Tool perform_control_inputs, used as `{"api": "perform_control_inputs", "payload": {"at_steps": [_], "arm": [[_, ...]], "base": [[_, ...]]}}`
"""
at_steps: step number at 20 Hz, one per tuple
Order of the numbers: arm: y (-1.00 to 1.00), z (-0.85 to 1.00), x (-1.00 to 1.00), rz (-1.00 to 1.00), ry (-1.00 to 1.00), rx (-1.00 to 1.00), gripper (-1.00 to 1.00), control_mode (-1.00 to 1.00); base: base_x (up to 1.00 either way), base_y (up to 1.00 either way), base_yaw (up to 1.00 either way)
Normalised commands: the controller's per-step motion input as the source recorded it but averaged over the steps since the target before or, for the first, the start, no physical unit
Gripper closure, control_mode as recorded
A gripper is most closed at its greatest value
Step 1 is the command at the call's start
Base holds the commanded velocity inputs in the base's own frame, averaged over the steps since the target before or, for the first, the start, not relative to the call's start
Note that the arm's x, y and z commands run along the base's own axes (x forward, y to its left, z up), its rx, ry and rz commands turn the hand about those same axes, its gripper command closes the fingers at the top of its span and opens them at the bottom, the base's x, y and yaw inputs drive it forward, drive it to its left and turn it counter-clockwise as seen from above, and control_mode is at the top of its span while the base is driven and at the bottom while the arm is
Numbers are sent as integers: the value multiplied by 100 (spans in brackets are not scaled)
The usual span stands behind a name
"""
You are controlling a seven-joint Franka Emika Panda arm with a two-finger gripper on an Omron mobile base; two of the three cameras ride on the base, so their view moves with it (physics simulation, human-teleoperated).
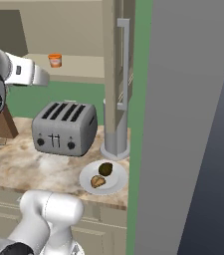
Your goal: Pick the avocado and bread from the counter and place them on the plate. Then pick the jam from the cabinet and place it next to the plate. Lastly close the cabinet door.
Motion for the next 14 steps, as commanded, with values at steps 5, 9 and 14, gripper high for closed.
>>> {"api": "perform_control_inputs", "payload": {"at_steps": [5,9,14], "arm": [[15,6,41,1,0,-3,-100,-100],[19,4,44,0,0,-3,-100,-100],[23,2,42,1,0,-2,-100,-100]], "base": [[0,0,0],[0,0,0],[0,0,0]]}}
